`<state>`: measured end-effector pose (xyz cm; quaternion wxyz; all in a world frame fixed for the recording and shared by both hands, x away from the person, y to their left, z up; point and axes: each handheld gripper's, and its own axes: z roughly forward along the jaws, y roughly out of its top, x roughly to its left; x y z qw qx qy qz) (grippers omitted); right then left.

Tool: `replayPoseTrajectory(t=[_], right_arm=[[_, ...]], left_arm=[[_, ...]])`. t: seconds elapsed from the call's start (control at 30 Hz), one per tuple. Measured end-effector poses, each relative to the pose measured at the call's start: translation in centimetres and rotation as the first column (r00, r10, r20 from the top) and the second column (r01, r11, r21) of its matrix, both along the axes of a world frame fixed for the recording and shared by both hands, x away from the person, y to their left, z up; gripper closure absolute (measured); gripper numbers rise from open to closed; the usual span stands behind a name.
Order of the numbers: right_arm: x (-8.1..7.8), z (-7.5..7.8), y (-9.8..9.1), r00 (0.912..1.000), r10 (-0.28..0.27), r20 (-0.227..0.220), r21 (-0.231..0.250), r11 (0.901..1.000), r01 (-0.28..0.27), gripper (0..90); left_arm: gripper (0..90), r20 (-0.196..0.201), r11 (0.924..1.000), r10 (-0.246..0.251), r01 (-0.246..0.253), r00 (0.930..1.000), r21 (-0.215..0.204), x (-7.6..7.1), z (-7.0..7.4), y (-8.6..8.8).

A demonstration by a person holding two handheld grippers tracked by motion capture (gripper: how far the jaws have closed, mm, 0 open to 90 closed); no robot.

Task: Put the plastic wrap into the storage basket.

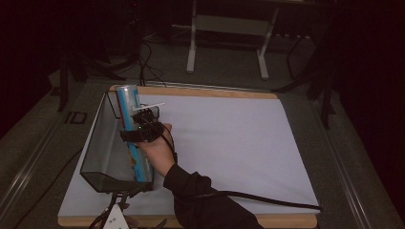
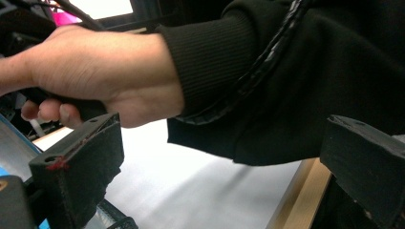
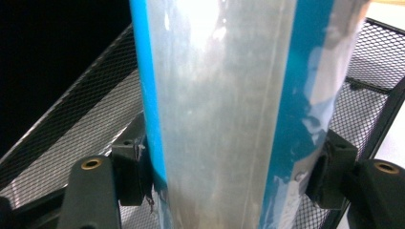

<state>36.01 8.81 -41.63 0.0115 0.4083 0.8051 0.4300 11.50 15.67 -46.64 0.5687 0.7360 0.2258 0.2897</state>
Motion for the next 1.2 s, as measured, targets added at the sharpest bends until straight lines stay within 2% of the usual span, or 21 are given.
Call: replayPoseTrajectory(t=[0.2,0.43,0.6,0.73,0.87,0.97,1.03,1.2], right_arm=[[1.4,-1.0,-0.1,0.9973,-0.071,-0.022,0.025,0.9972,0.071,31.7],[2.3,-1.8,0.7,0.9909,-0.132,-0.026,0.009,0.9912,0.132,31.5],[3.0,-2.5,1.1,0.9833,-0.176,-0.047,-0.009,0.9844,0.176,31.4],[3.7,-3.0,1.3,0.9756,-0.204,-0.080,-0.017,0.9789,0.204,31.4],[4.4,-3.6,1.4,0.9625,-0.245,-0.117,-0.030,0.9696,0.243,31.2],[4.6,-4.0,1.4,0.9595,-0.254,-0.122,-0.034,0.9672,0.252,31.1],[4.7,-4.2,1.8,0.9624,-0.245,-0.118,-0.047,0.9695,0.241,31.0],[4.8,-4.6,2.2,0.9603,-0.251,-0.121,-0.066,0.9673,0.245,30.9]], left_arm=[[1.8,-0.005,1.0000,0.000,0.000,1.0000,0.001,0.0,0.0,0.0],[1.8,-0.005,1.0000,0.000,0.000,1.0000,-0.001,0.0,0.0,0.0],[1.8,-0.005,1.0000,-0.001,0.001,1.0000,0.001,0.0,0.0,0.1],[1.9,-0.006,1.0000,-0.002,0.002,1.0000,-0.003,0.0,0.1,0.1],[1.8,-0.008,1.0000,-0.003,0.003,1.0000,-0.004,0.0,0.1,0.1],[1.9,-0.011,1.0000,-0.006,0.006,0.9999,-0.008,0.1,0.1,0.1],[1.8,-0.013,0.9999,-0.006,0.006,0.9999,-0.009,0.1,0.1,0.1],[1.8,-0.011,0.9999,-0.007,0.007,0.9999,-0.008,0.0,0.1,0.1]])
